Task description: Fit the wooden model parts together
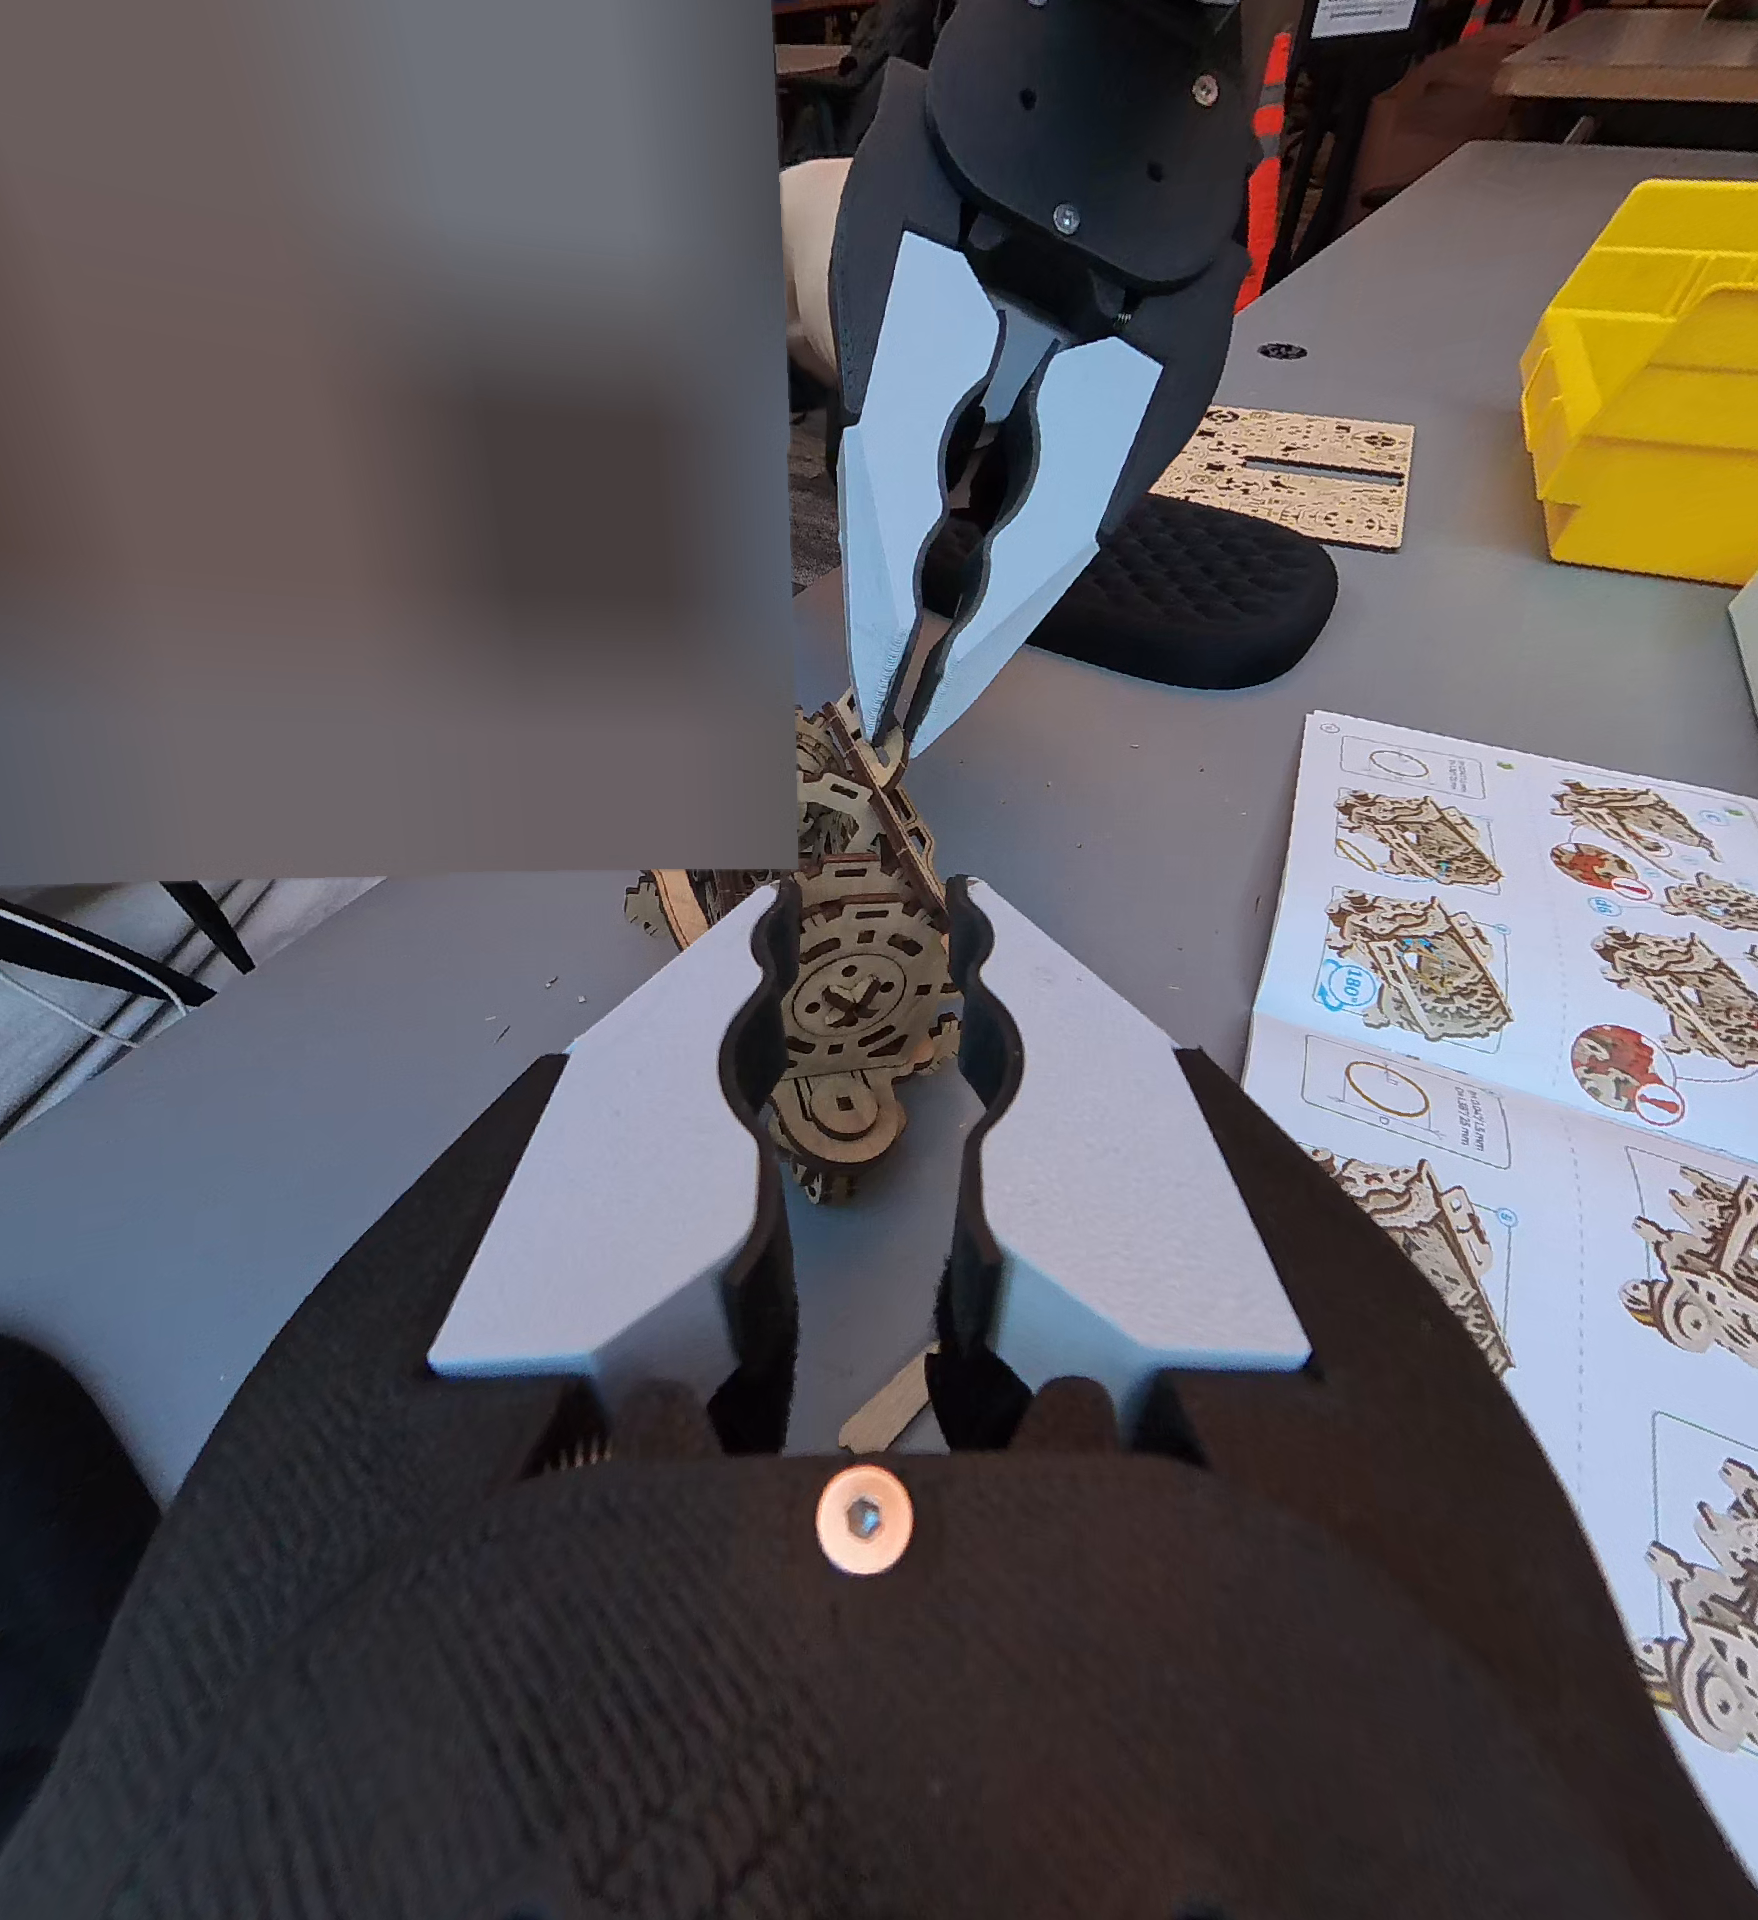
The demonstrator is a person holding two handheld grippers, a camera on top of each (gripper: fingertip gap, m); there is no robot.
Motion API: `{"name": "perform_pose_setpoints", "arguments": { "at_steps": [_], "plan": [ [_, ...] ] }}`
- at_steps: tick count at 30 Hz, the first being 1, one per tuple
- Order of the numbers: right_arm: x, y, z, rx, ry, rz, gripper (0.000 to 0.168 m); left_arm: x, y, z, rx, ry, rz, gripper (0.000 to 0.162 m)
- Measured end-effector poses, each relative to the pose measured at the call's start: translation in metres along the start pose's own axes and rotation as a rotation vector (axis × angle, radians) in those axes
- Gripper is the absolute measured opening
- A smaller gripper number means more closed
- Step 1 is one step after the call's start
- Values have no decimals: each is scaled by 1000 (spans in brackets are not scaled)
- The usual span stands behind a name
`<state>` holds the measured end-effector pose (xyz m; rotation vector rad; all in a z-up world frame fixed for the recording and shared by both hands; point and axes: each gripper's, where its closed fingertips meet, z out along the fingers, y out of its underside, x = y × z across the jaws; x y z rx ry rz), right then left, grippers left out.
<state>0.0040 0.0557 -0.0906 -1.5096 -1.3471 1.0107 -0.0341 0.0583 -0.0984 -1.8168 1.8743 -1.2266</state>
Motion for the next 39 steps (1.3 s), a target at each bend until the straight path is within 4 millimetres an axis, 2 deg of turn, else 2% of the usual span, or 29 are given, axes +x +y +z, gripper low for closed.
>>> {"name": "perform_pose_setpoints", "arguments": {
  "at_steps": [6, 27, 39],
  "plan": [
    [0, -1, 0, -18, 33, -65, 25, -1, 0, 0, 8, -5, 10, 3],
    [-3, -1, 1, -38, 22, -36, 25, 2, 1, 0, 27, -7, 28, 2],
    [-3, -1, 1, -36, 44, -109, 24, 1, 1, 0, 46, -16, 34, 2]
  ]
}}
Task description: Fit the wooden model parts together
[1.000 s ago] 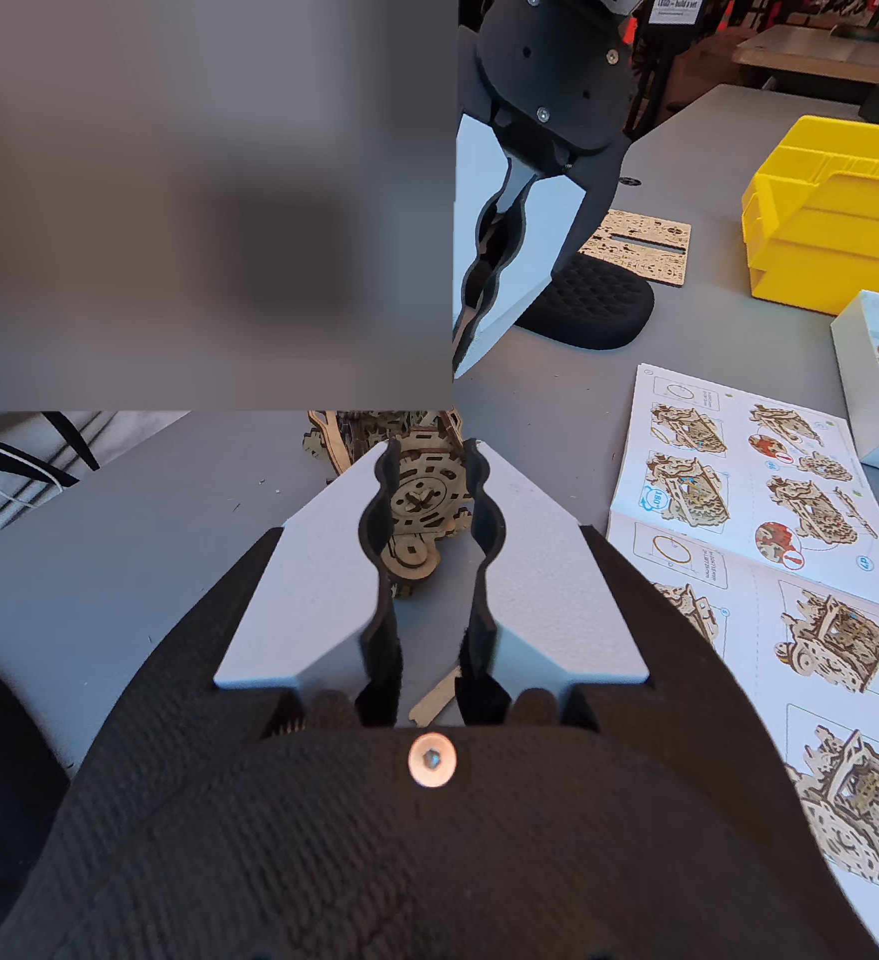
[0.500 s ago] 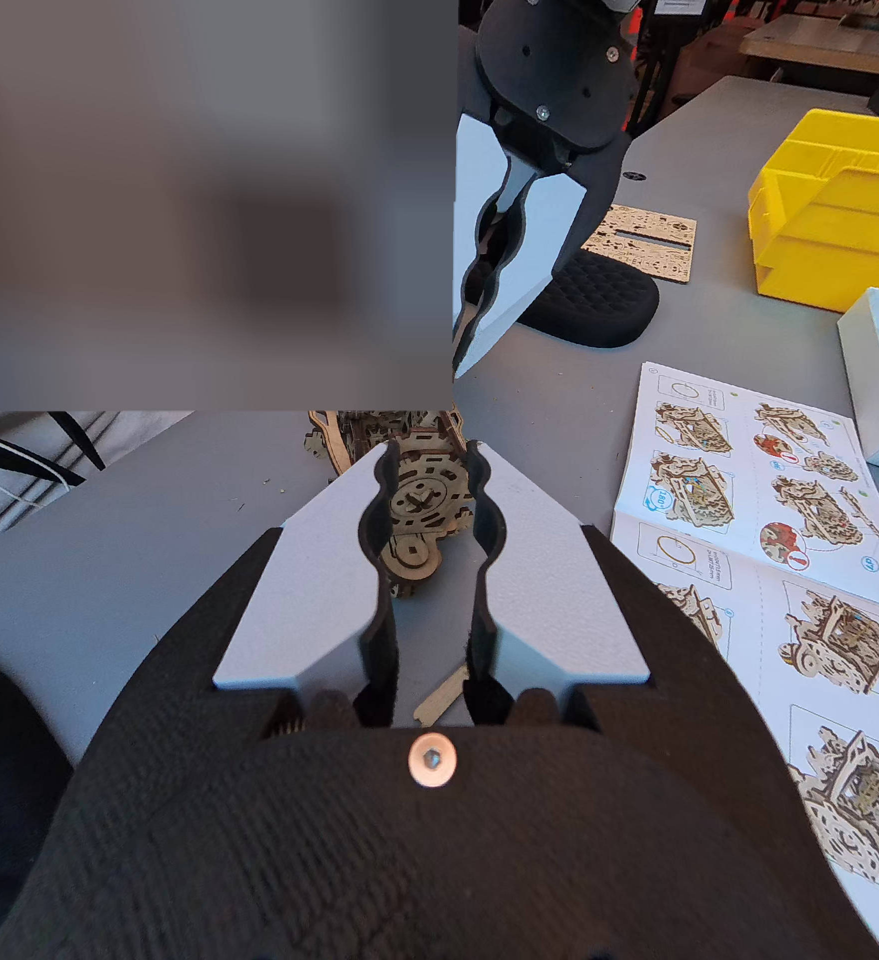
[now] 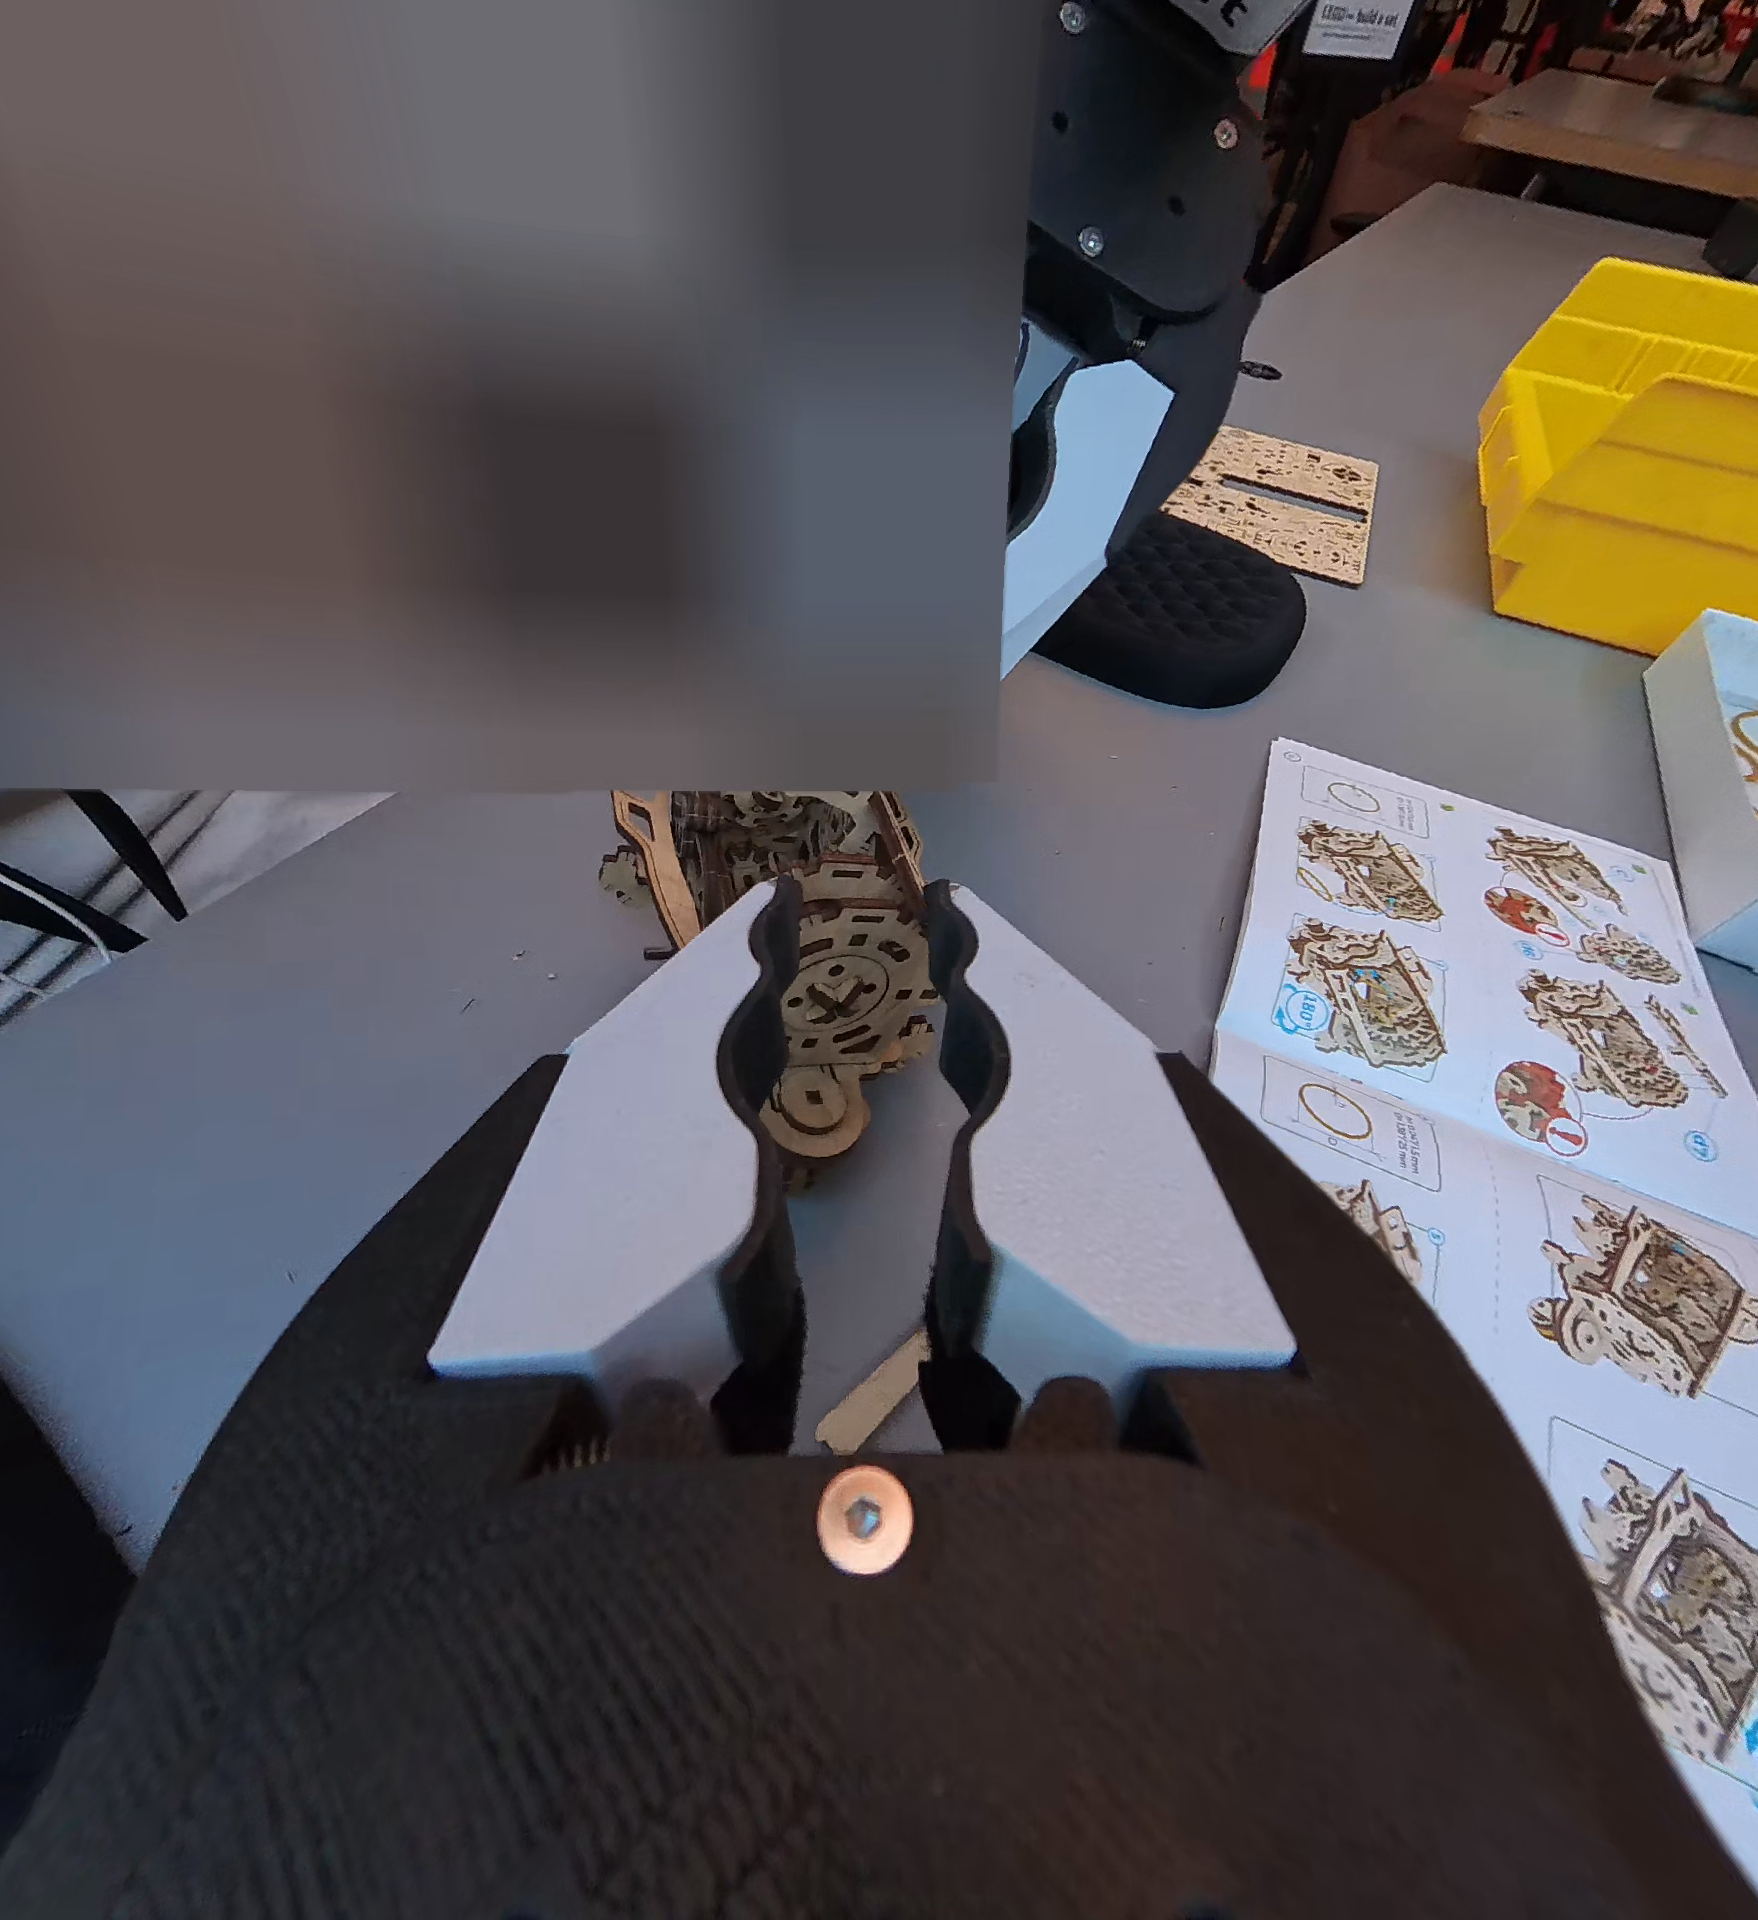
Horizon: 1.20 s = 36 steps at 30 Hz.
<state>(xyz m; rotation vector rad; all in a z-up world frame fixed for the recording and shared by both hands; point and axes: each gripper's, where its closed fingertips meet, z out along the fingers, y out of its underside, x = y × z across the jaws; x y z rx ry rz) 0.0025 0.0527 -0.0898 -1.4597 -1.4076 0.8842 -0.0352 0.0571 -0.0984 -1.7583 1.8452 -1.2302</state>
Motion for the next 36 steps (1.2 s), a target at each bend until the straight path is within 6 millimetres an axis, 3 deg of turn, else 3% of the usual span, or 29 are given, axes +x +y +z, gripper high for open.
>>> {"name": "perform_pose_setpoints", "arguments": {
  "at_steps": [12, 14, 36],
  "plan": [
    [-2, 0, 0, 26, -40, 63, 29, 3, 0, 1, 0, -2, 12, 2],
    [-6, 5, 1, 5, -71, 75, 40, 2, 0, 0, -1, -5, 14, 2],
    [0, 3, 2, 55, -88, 197, 33, 1, 1, 0, -1, -13, 17, 2]
  ]
}}
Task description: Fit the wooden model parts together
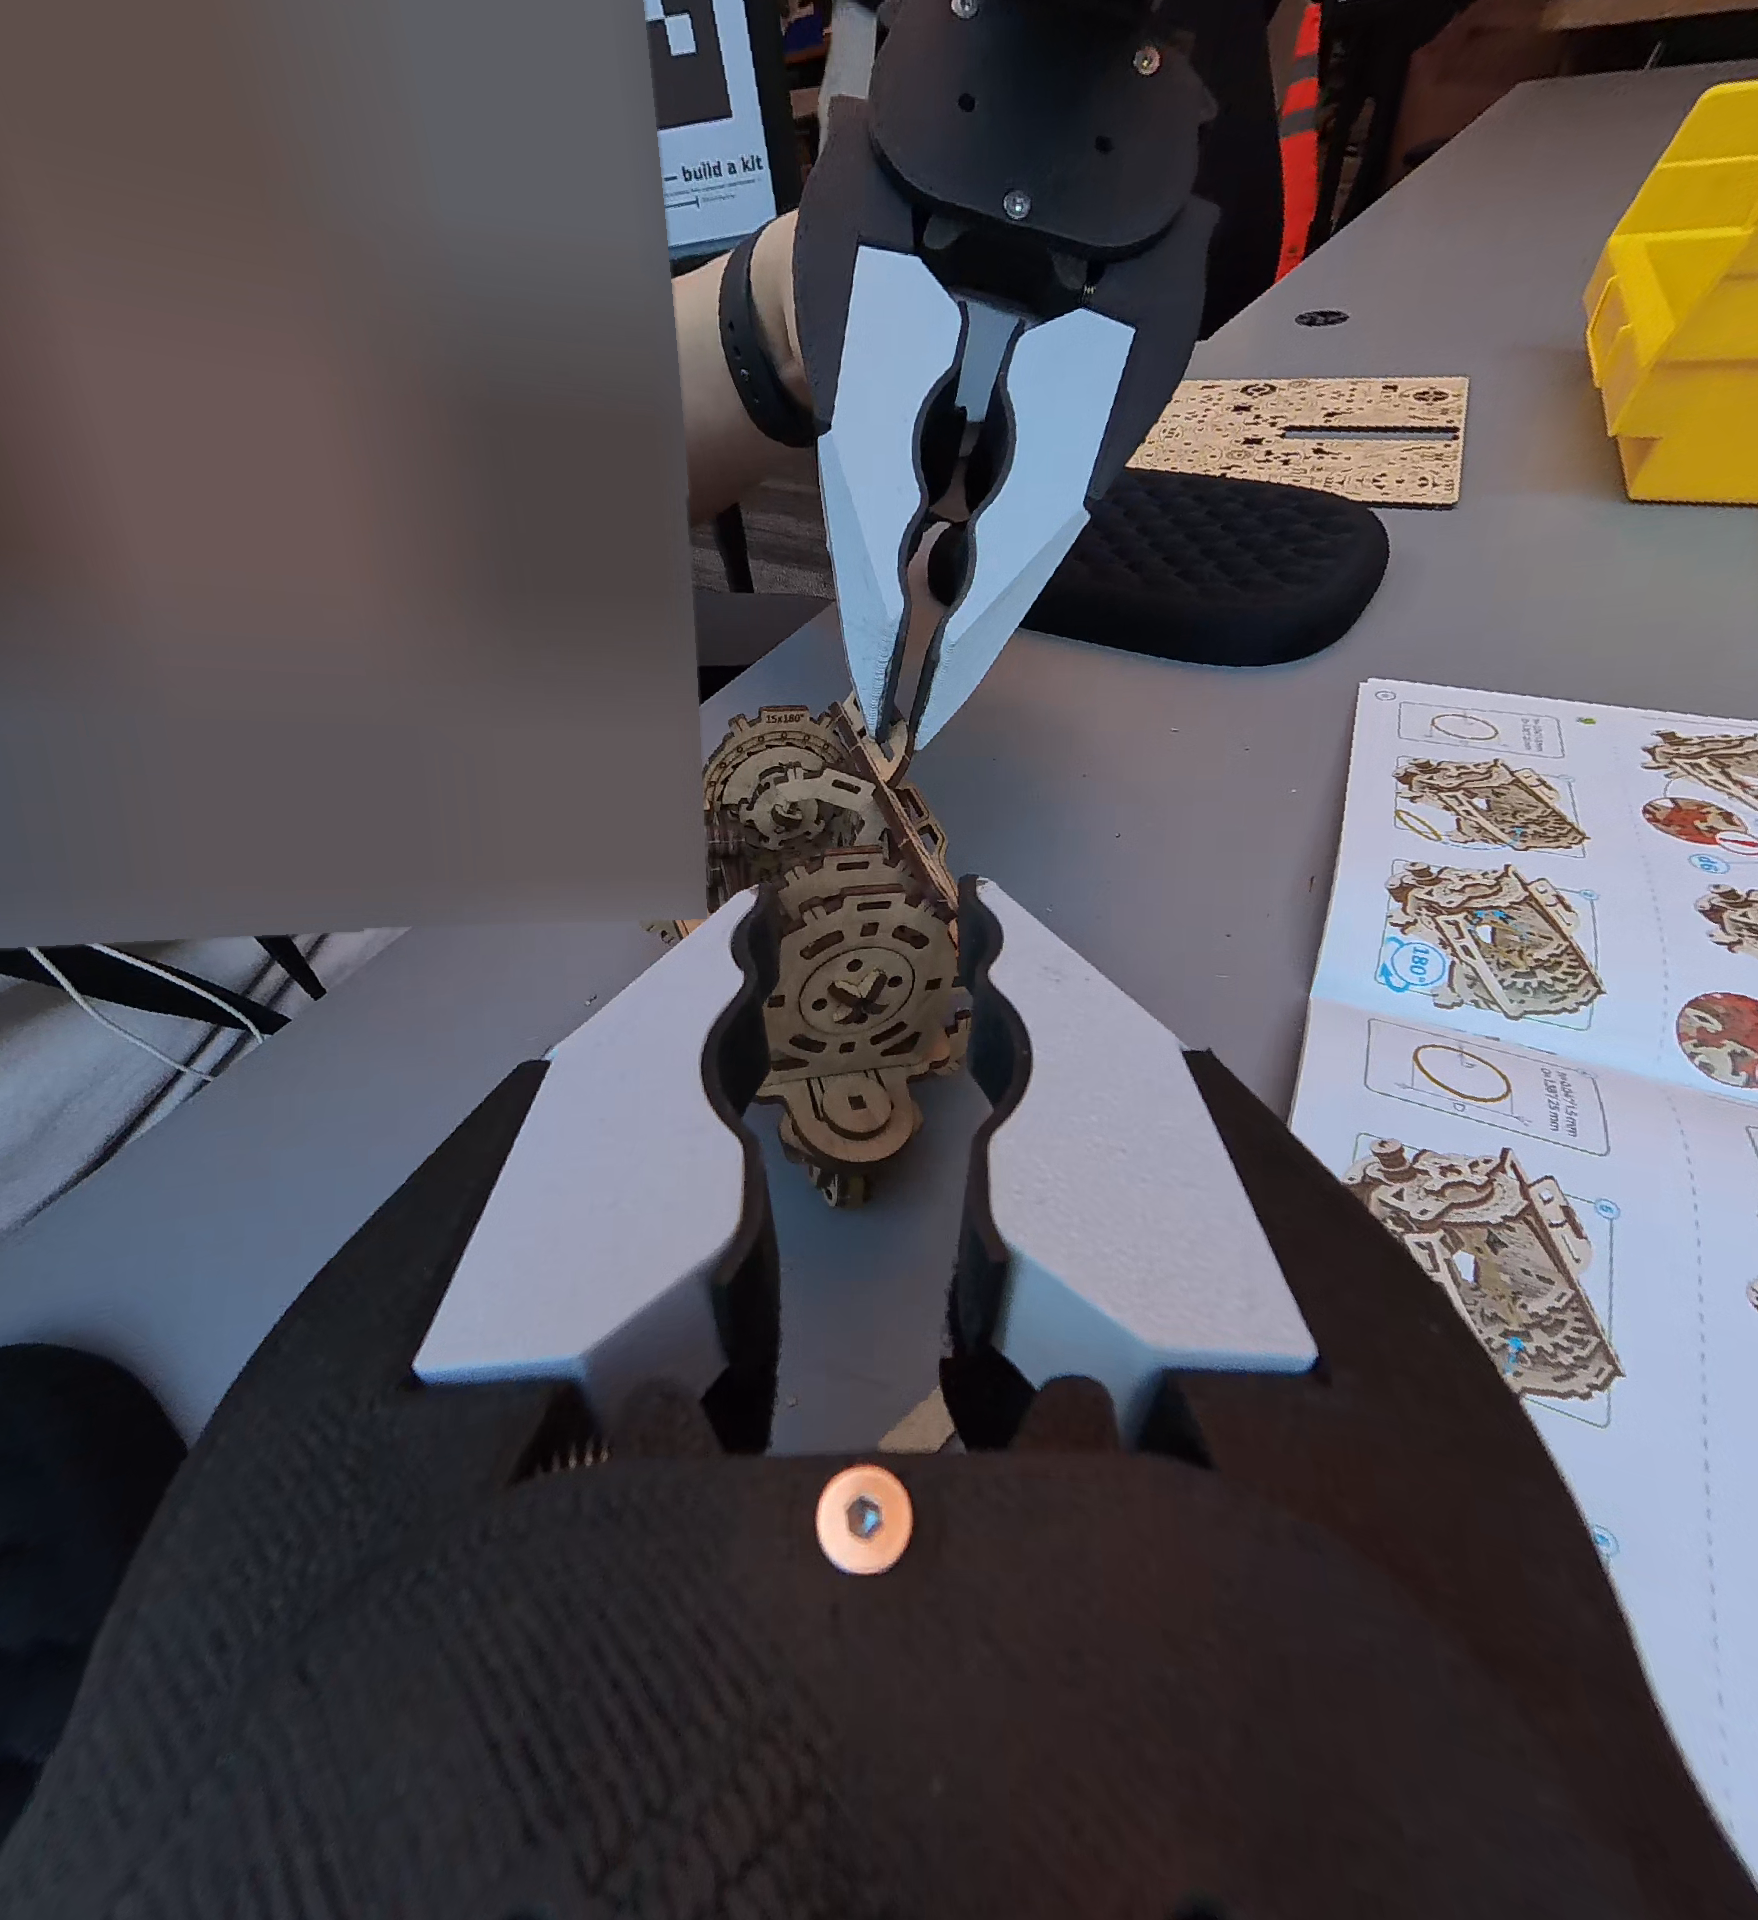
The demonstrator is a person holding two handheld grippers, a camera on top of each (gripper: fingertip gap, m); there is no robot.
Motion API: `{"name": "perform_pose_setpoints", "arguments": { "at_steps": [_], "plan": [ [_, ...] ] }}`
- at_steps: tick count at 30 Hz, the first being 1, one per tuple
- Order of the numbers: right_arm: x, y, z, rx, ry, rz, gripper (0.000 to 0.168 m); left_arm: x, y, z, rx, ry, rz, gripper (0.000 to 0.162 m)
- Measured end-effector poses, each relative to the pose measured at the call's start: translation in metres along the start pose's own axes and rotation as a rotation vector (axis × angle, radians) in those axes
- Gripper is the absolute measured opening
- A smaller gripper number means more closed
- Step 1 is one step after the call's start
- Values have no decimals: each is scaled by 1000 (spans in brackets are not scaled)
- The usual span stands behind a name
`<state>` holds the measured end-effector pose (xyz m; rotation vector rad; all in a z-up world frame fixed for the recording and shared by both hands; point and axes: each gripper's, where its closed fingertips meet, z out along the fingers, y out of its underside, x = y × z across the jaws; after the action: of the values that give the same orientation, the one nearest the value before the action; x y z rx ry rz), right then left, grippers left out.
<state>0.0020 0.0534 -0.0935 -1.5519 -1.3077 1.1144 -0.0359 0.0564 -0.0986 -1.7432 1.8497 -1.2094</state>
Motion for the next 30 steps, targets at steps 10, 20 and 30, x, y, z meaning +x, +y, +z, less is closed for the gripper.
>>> {"name": "perform_pose_setpoints", "arguments": {
  "at_steps": [10, 20, 30],
  "plan": [
    [0, -1, -1, -9, 10, -13, 33, 0, 0, 0, 0, 1, -7, 2],
    [2, -1, -2, -25, 27, -33, 29, -1, -1, 1, 1, 3, -25, 3],
    [0, 0, -2, -35, 49, -101, 28, 0, -2, 1, 10, 2, -33, 3]
  ]
}}
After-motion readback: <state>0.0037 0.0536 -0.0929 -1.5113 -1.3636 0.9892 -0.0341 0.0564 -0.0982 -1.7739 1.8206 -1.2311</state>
